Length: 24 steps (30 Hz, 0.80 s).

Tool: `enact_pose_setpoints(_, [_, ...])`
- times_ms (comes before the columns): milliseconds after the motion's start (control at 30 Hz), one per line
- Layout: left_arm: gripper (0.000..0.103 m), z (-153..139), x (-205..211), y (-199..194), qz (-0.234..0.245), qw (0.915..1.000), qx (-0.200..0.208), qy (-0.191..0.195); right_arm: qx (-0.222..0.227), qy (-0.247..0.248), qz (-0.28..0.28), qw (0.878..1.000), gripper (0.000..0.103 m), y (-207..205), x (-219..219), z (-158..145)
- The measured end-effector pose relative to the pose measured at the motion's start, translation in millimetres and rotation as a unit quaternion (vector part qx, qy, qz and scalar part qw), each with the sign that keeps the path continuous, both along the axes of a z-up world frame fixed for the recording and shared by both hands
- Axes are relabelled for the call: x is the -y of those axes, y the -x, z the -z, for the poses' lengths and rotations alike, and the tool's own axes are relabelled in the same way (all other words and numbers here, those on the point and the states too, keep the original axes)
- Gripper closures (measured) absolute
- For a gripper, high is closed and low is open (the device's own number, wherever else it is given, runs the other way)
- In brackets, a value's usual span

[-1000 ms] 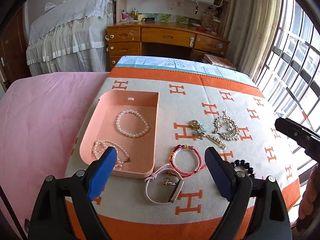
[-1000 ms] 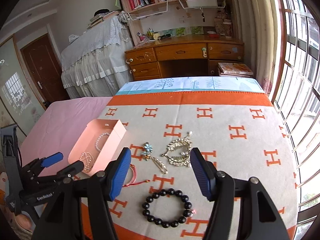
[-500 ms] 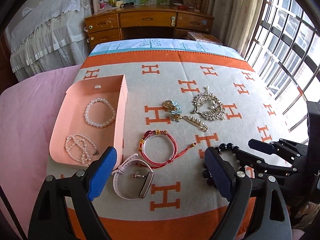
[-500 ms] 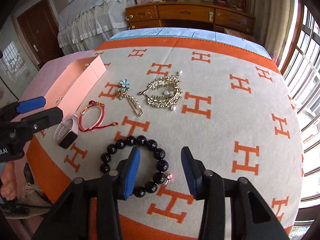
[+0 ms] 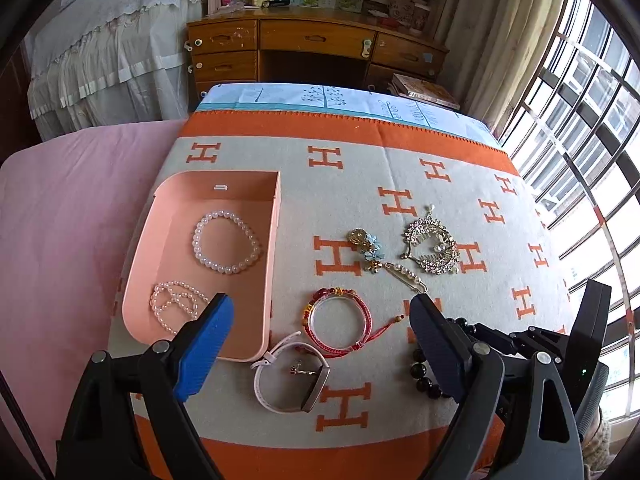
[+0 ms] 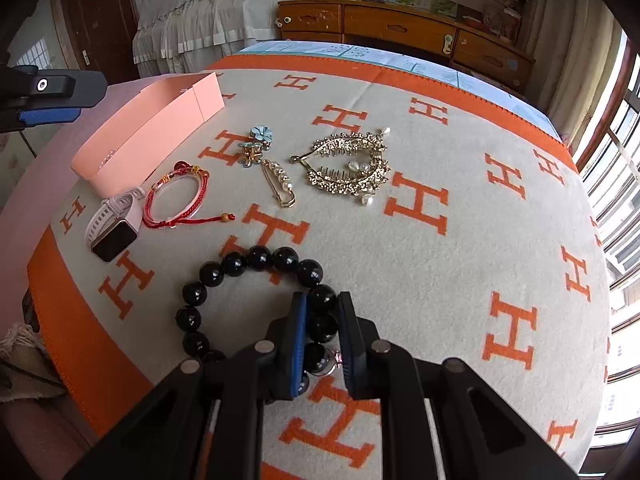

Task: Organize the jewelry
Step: 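Grasp the black bead bracelet with the right tool while the left tool grasps the white-strap watch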

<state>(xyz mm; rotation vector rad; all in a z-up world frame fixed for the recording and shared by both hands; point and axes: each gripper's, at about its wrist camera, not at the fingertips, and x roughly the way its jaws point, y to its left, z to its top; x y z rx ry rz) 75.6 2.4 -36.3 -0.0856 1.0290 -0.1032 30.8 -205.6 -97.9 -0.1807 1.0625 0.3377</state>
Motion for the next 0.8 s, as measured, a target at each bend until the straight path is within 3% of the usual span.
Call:
enact_pose_setpoints(233, [0.026, 13, -1, 7, 0.011, 0.9993, -0.035, -0.012, -0.010, -0.039, 0.032, 0.999, 0.088, -6, 18, -4])
enact_pose_setpoints(400, [0.053, 34, -19, 10, -0.015, 0.9963, -0.085, 0.005, -0.010, -0.046, 0.036, 0.998, 0.088, -7, 22, -5])
enact_pose_setpoints(633, [0.059, 70, -44, 10, -0.059, 0.9881, -0.141, 0.019, -0.015, -0.048, 0.034, 0.998, 0.088, -7, 22, 0])
enact_pose_setpoints(800, [0.080, 99, -50, 4, -0.072, 0.9810, -0.179, 0.020, -0.014, -0.048, 0.034, 0.998, 0.088, -7, 22, 0])
